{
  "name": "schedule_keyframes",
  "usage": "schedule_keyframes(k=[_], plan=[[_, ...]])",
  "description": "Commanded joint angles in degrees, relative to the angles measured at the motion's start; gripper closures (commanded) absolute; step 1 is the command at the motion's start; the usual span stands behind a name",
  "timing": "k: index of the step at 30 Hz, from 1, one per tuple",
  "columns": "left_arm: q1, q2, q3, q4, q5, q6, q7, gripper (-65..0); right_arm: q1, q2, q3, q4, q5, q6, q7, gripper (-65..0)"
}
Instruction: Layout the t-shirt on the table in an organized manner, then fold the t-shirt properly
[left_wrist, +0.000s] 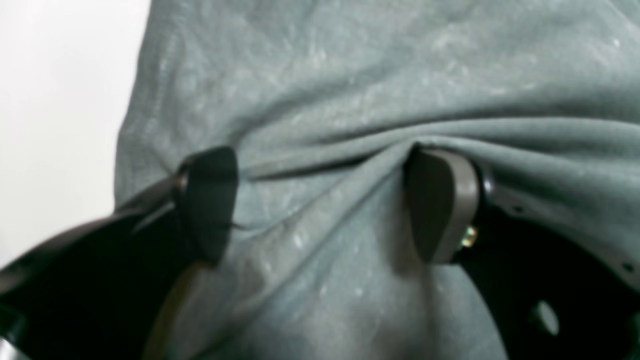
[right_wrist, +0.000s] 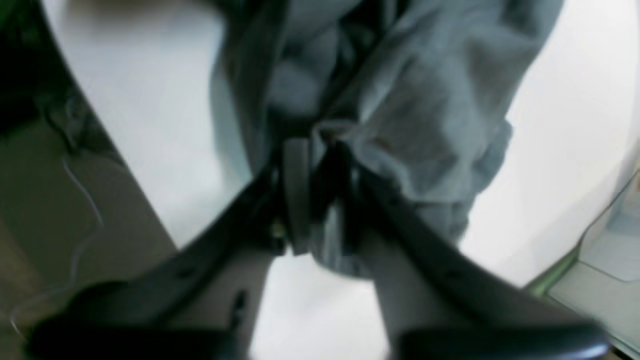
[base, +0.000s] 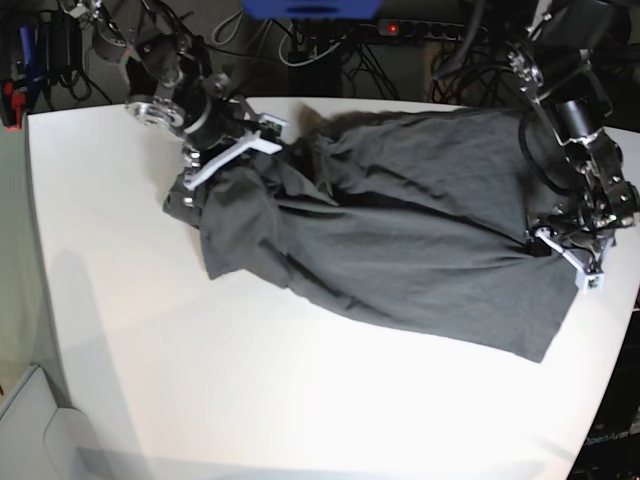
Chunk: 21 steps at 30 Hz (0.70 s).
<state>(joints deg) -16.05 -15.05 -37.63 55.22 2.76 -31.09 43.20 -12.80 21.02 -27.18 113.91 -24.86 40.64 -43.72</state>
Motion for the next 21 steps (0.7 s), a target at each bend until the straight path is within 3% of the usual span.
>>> schedule_keyframes(k=[1, 8, 12, 16, 21], plan=[[0.8, 0.9, 0.2, -1.2, 0.9, -0.5, 5.2, -51.2, 1.0, 0.3, 0.3, 1.2, -0.2, -0.6, 0.6, -16.5], [0.9, 0.8, 0.2, -1.2, 0.9, -0.5, 5.3, -51.2, 4.2, 3.1, 5.7, 1.4, -0.3, -0.6, 0.6, -30.1], [0.9, 0.8, 0.2, -1.2, 0.9, -0.5, 5.3, -51.2, 7.0, 3.2, 13.2, 1.4, -0.3, -0.6, 0.6, -30.5], [0.9, 0.8, 0.2, -1.2, 0.9, -0.5, 5.3, -51.2, 11.4, 0.3, 20.2, 1.3, -0.2, -0.6, 0.5, -30.6], [0.9, 0.8, 0.2, -1.2, 0.9, -0.5, 5.3, -51.2, 13.6, 0.0, 22.0, 1.3, -0.2, -0.6, 0.5, -30.6]])
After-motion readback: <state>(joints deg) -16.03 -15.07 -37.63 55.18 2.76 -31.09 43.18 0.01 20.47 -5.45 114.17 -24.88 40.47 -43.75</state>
